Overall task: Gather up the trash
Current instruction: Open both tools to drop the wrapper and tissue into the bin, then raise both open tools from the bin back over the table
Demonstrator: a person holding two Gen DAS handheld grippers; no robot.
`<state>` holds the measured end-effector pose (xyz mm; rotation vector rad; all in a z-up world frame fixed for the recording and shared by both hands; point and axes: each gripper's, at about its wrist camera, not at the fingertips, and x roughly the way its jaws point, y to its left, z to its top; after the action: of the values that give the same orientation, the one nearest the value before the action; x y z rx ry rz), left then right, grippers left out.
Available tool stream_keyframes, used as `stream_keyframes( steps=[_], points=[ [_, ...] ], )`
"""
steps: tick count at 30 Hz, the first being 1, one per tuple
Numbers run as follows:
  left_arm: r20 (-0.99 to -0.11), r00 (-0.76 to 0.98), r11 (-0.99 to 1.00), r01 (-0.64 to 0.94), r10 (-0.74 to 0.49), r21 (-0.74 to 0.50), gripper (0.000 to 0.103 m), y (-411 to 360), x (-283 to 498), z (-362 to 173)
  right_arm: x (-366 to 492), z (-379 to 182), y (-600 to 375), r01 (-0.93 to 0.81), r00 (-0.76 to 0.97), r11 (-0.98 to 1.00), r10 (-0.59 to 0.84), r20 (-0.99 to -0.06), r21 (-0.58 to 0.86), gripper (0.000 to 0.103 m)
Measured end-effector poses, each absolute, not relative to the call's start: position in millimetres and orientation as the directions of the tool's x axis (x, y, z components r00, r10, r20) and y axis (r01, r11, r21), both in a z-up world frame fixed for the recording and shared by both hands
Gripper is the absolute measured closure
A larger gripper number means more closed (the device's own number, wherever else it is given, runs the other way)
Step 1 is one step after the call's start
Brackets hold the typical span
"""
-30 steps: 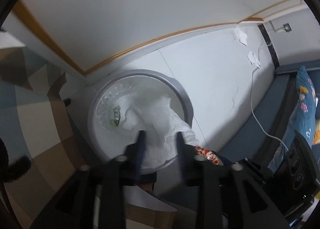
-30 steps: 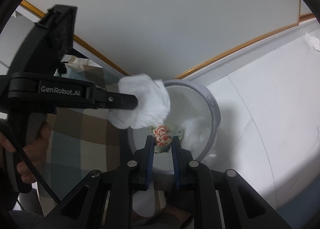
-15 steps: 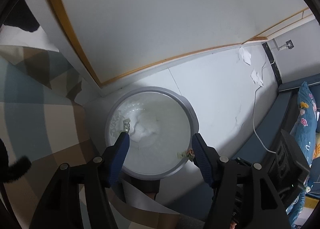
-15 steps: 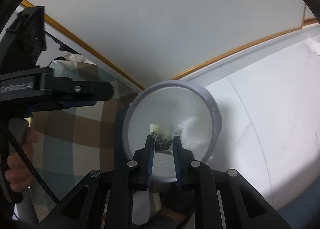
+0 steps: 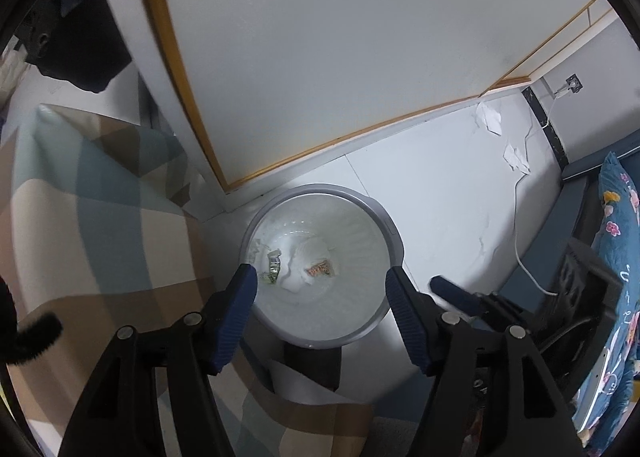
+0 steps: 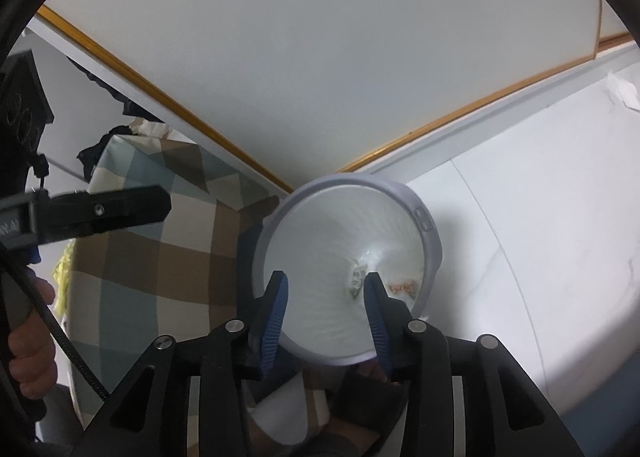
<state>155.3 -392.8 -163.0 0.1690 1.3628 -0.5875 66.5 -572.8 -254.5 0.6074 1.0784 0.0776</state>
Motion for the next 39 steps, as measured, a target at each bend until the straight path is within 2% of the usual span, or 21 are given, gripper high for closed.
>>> stream_keyframes(
  steps=[5, 9, 14, 18, 21, 23, 27, 31, 39],
  points=[
    [-0.944, 0.123, 0.841, 0.499, -0.306, -0.208, 0.035, -382, 144, -145, 54, -230, -579, 0.252, 0.534, 0.839, 0.295, -0.792, 0.482, 0.055],
    [-0.925, 0.217, 0.841, 0.516, -0.311, -0.162, 0.035, -369, 130, -119, 43, -198, -582, 0.281, 0.587, 0.859, 0.198, -0.785, 0.428, 0.04],
    [-0.88, 0.366, 0.878, 0.467, -0.303, -0.108, 0.035, -336, 121, -82, 32, -149, -575, 0.259, 0.66, 0.89, 0.12, -0.742, 0.375, 0.036],
    [-0.84, 0.445, 0.906, 0.407, -0.31, -0.119, 0.034, -301, 117, -53, 26, -106, -559, 0.226, 0.712, 0.914, 0.082, -0.697, 0.337, 0.033],
    [-0.804, 0.501, 0.91, 0.397, -0.322, -0.118, 0.026, -276, 111, -35, 19, -73, -540, 0.196, 0.747, 0.94, 0.042, -0.664, 0.28, 0.026],
    [-0.781, 0.53, 0.915, 0.383, -0.33, -0.127, 0.025, -260, 106, -24, 15, -55, -528, 0.175, 0.772, 0.947, 0.038, -0.634, 0.27, 0.022],
    [-0.739, 0.591, 0.924, 0.364, -0.325, -0.116, 0.024, -239, 93, -5, 9, -24, -502, 0.122, 0.812, 0.95, 0.071, -0.58, 0.287, 0.021],
    [-0.673, 0.679, 0.945, 0.315, -0.292, -0.093, 0.018, -201, 78, 15, 4, 2, -470, 0.071, 0.841, 0.956, 0.097, -0.532, 0.286, 0.015],
    [-0.583, 0.781, 0.974, 0.204, -0.223, -0.1, 0.017, -127, 61, 32, -5, 27, -397, -0.045, 0.875, 0.967, 0.16, -0.457, 0.252, 0.01]
  ],
)
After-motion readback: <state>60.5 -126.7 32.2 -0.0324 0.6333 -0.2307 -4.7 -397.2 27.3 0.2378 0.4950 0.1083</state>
